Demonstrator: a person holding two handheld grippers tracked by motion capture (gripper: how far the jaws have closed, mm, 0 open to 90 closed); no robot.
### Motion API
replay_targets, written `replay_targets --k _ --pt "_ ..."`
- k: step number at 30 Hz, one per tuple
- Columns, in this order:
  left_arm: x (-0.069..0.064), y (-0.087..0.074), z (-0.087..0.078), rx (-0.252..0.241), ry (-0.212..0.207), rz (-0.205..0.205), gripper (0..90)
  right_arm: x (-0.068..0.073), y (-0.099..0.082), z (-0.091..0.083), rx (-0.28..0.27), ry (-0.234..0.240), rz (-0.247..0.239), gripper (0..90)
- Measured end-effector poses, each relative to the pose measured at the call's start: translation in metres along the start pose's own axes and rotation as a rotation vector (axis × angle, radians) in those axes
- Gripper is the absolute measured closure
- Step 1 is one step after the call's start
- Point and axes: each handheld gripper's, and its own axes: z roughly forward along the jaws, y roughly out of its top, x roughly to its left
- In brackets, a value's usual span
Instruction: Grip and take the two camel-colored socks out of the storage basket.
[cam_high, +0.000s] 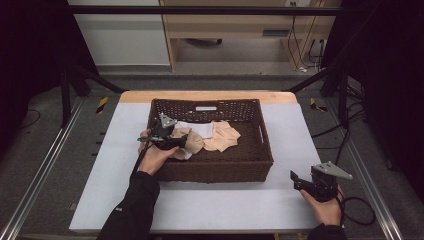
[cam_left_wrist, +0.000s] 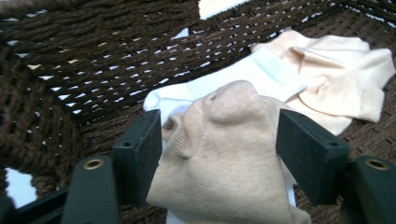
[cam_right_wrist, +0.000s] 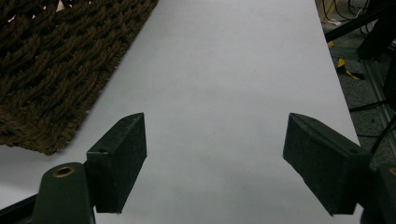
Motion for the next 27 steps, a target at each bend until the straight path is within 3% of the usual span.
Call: replay_targets --k 6,12,18,22,23,24,27 --pt "-0.0025 0.0005 0.0034 0.037 -0.014 0.032 22.7 0.0002 -0.0004 0.0006 0.006 -0.002 -0.002 21.5" --pt "-0.0040 0.0002 0.0064 0.068 -0.007 0.044 23.6 0.0001 -0.0006 0.0010 0.013 -0.001 -0.001 21.4" --pt "-0.0032 -0.0001 0.0085 0.100 -0.023 0.037 46.1 0.0002 -0.0005 0.0011 0.014 -0.001 -0.003 21.6" --pt "-0.0009 -0.0003 0.0076 0.097 -0.027 0.013 61.2 0.0003 -0.0006 0.0008 0.014 0.000 -0.003 22.0" --pt "-0.0007 -0.0004 0.0072 0.094 -0.025 0.009 68.5 0.0002 -0.0006 0.0009 0.013 0.000 -0.003 22.1" --pt "-0.0005 -0.0005 0.0065 0.088 -0.020 0.005 68.5 0.0002 -0.0006 0.0009 0.013 0.000 -0.003 22.1" --pt "0.0010 -0.0008 0.0041 0.067 -0.008 -0.014 79.7 0.0002 -0.0005 0.0006 0.012 0.002 -0.001 22.3"
